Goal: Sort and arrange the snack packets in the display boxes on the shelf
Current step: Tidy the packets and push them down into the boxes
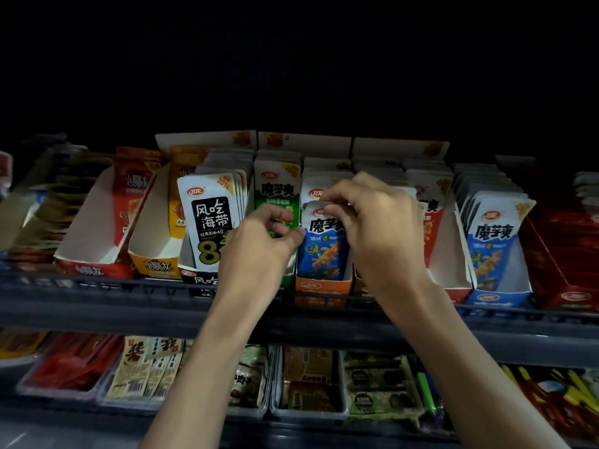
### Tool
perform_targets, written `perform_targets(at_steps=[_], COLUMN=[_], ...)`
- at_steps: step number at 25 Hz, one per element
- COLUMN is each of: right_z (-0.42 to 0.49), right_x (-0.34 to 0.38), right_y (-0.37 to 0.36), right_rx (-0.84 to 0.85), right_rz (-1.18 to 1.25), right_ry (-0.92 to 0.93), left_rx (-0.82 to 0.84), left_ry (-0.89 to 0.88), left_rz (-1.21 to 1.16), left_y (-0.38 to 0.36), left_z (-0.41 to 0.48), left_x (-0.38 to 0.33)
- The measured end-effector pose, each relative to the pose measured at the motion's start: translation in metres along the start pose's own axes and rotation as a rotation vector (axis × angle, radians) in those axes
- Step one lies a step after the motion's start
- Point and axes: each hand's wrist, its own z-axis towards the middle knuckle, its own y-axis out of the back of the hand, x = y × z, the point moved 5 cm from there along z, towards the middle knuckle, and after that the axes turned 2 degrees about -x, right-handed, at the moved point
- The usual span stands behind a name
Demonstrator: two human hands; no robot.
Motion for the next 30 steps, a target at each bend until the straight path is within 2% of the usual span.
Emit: perform_targets(at_steps=[9, 13, 17, 19, 21, 23, 25, 27, 30], right_z=[0.002, 0.007, 0.012, 0.012, 0.011, 0.009, 0.004, -0.001, -0.007], right_x=[-0.001, 0.008, 0.015, 0.012, 0.001, -0.012, -0.020, -0.024, -0.029], right_y=[0.012, 0.033, 0.053, 0.059, 0.060, 0.055, 0.047, 0.045, 0.053], right_rx=[-0.138, -0.255, -0.309, -0.323, -0.331, -0.251, -0.108, -0.033, -0.038], right_rz=[0.116, 0.253, 0.493, 0.609, 0.713, 0.802, 0.857, 0.845, 0.850], right_ry=[0.043, 0.056, 0.061, -0.014, -0.197, -0.431, -0.583, -0.610, -0.620], left_rx=[-0.012, 0.022, -0.014, -0.036, -0.026, 0.005, 0.056, 0.116, 0.180], left_ry=[-0.080, -0.132, -0.319, -0.389, -0.408, -0.390, -0.364, -0.357, -0.360], left_rz=[0.001, -0.126, -0.247, -0.292, -0.349, -0.405, -0.453, -0.465, -0.410], left_y=[-0.001, 0.001, 0.007, 0.011, 0.012, 0.010, 0.005, -0.002, -0.016], left_z=[0.000, -0.006, -0.019, -0.025, -0.028, -0.027, -0.027, -0.028, -0.035], left_x=[-0.002, -0.012, -0.032, -0.041, -0.047, -0.049, -0.049, -0.052, -0.054])
